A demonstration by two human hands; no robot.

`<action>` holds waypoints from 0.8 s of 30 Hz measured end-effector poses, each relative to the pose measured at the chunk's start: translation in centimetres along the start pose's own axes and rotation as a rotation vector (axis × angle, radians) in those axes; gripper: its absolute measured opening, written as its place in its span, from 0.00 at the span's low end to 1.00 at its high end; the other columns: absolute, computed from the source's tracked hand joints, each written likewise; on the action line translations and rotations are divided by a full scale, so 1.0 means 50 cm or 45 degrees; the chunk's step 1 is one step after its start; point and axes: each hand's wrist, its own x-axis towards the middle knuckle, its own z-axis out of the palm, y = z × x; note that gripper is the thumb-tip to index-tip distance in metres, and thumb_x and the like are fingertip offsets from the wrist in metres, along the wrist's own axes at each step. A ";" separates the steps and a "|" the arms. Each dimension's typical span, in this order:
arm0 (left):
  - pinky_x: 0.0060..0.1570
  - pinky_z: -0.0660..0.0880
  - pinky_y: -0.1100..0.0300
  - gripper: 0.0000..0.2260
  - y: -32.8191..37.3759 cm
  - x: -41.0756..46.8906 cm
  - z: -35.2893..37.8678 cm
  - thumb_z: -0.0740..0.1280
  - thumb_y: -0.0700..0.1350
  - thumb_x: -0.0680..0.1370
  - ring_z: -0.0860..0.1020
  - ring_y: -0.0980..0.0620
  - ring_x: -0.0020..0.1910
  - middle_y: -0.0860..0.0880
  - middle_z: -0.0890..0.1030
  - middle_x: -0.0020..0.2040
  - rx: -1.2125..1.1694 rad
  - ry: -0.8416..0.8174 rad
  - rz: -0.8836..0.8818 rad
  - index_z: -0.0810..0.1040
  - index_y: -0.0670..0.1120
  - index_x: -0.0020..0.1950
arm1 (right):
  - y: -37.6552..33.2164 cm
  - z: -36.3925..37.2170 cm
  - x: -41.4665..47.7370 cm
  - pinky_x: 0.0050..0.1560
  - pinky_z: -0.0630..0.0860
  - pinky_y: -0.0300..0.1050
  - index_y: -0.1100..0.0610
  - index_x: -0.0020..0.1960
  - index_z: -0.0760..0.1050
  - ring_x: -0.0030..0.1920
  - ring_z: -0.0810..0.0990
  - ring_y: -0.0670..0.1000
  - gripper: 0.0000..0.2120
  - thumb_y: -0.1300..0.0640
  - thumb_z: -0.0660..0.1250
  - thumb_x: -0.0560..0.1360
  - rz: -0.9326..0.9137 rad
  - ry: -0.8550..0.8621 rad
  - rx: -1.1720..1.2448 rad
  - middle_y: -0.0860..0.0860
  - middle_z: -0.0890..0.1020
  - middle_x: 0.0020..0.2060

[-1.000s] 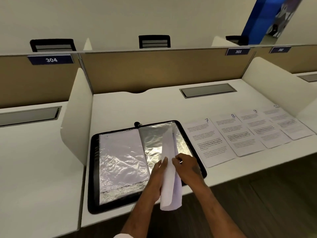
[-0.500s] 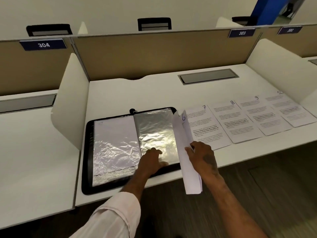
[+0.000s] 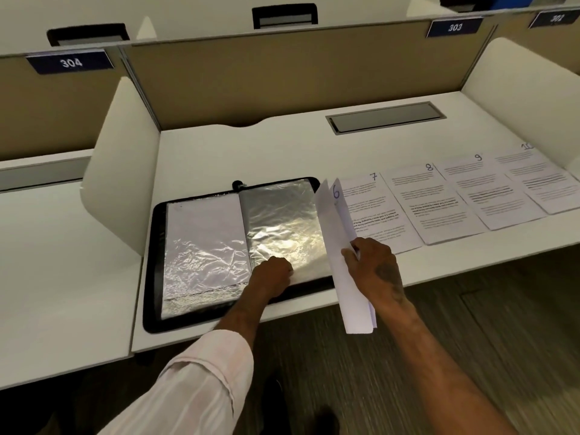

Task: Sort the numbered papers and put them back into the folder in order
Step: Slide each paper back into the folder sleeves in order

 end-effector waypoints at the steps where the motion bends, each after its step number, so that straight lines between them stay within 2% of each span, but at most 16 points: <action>1: 0.51 0.76 0.53 0.08 0.000 0.003 -0.002 0.65 0.47 0.79 0.80 0.45 0.53 0.47 0.82 0.55 -0.040 0.012 -0.032 0.82 0.50 0.54 | -0.002 -0.002 0.001 0.53 0.77 0.47 0.59 0.57 0.77 0.50 0.80 0.53 0.15 0.49 0.62 0.80 -0.013 0.001 0.001 0.55 0.82 0.50; 4: 0.47 0.76 0.57 0.05 -0.004 0.012 -0.004 0.73 0.50 0.74 0.81 0.49 0.47 0.49 0.83 0.45 -0.252 0.084 -0.151 0.82 0.49 0.43 | -0.010 -0.002 0.005 0.52 0.77 0.45 0.59 0.57 0.77 0.50 0.80 0.52 0.15 0.49 0.62 0.80 -0.057 -0.004 -0.005 0.55 0.82 0.51; 6: 0.42 0.74 0.59 0.10 -0.010 0.015 -0.005 0.78 0.53 0.70 0.80 0.52 0.41 0.51 0.82 0.40 -0.436 0.123 -0.227 0.79 0.50 0.36 | -0.015 -0.002 0.006 0.53 0.76 0.44 0.59 0.59 0.77 0.50 0.80 0.52 0.16 0.48 0.61 0.81 -0.068 -0.041 -0.018 0.54 0.81 0.52; 8: 0.41 0.74 0.59 0.13 -0.016 0.018 -0.007 0.78 0.55 0.68 0.79 0.53 0.39 0.51 0.82 0.37 -0.612 0.159 -0.294 0.79 0.49 0.34 | -0.018 -0.001 0.007 0.53 0.75 0.43 0.58 0.60 0.76 0.52 0.80 0.52 0.16 0.48 0.60 0.81 -0.072 -0.077 -0.022 0.54 0.81 0.54; 10: 0.42 0.73 0.59 0.12 -0.020 0.018 -0.005 0.76 0.54 0.71 0.79 0.53 0.37 0.50 0.83 0.36 -0.740 0.165 -0.325 0.82 0.46 0.36 | -0.020 0.000 0.001 0.56 0.74 0.43 0.58 0.62 0.75 0.54 0.80 0.52 0.17 0.49 0.60 0.81 -0.086 -0.090 -0.012 0.54 0.80 0.56; 12: 0.42 0.72 0.61 0.07 -0.022 0.014 -0.003 0.73 0.47 0.75 0.78 0.53 0.37 0.49 0.83 0.39 -0.814 0.123 -0.327 0.84 0.44 0.42 | -0.020 0.002 -0.008 0.58 0.73 0.44 0.58 0.65 0.74 0.57 0.78 0.53 0.17 0.50 0.60 0.81 -0.109 -0.089 0.016 0.54 0.79 0.58; 13: 0.42 0.72 0.62 0.04 -0.023 0.010 0.000 0.72 0.42 0.76 0.79 0.53 0.39 0.48 0.83 0.42 -0.827 0.096 -0.320 0.85 0.43 0.46 | -0.018 0.004 -0.013 0.58 0.72 0.44 0.58 0.66 0.73 0.57 0.78 0.53 0.17 0.51 0.60 0.81 -0.122 -0.089 0.038 0.54 0.79 0.58; 15: 0.45 0.73 0.64 0.08 -0.026 0.003 0.007 0.69 0.35 0.75 0.80 0.52 0.46 0.47 0.84 0.48 -0.785 0.067 -0.284 0.85 0.42 0.51 | -0.015 0.010 -0.025 0.57 0.72 0.43 0.58 0.65 0.74 0.56 0.79 0.53 0.16 0.53 0.61 0.81 -0.146 -0.087 0.090 0.54 0.79 0.58; 18: 0.51 0.73 0.65 0.08 -0.026 0.001 0.018 0.70 0.36 0.74 0.81 0.52 0.52 0.48 0.85 0.51 -0.677 0.081 -0.232 0.85 0.45 0.51 | -0.015 0.024 -0.048 0.55 0.74 0.45 0.59 0.65 0.74 0.53 0.79 0.53 0.15 0.55 0.62 0.80 -0.203 -0.094 0.133 0.55 0.80 0.56; 21: 0.55 0.73 0.64 0.10 -0.019 0.004 0.017 0.67 0.36 0.76 0.81 0.52 0.53 0.48 0.85 0.52 -0.632 0.145 -0.209 0.86 0.46 0.51 | -0.017 0.047 -0.077 0.47 0.77 0.45 0.58 0.66 0.74 0.48 0.80 0.54 0.15 0.58 0.62 0.80 -0.344 -0.133 0.082 0.54 0.79 0.53; 24: 0.49 0.71 0.63 0.11 -0.011 0.011 0.011 0.63 0.36 0.78 0.81 0.47 0.53 0.45 0.84 0.55 -0.585 0.188 -0.236 0.85 0.43 0.54 | -0.013 0.074 -0.106 0.36 0.78 0.41 0.56 0.64 0.75 0.40 0.81 0.52 0.17 0.63 0.67 0.76 -0.494 -0.190 0.002 0.53 0.78 0.51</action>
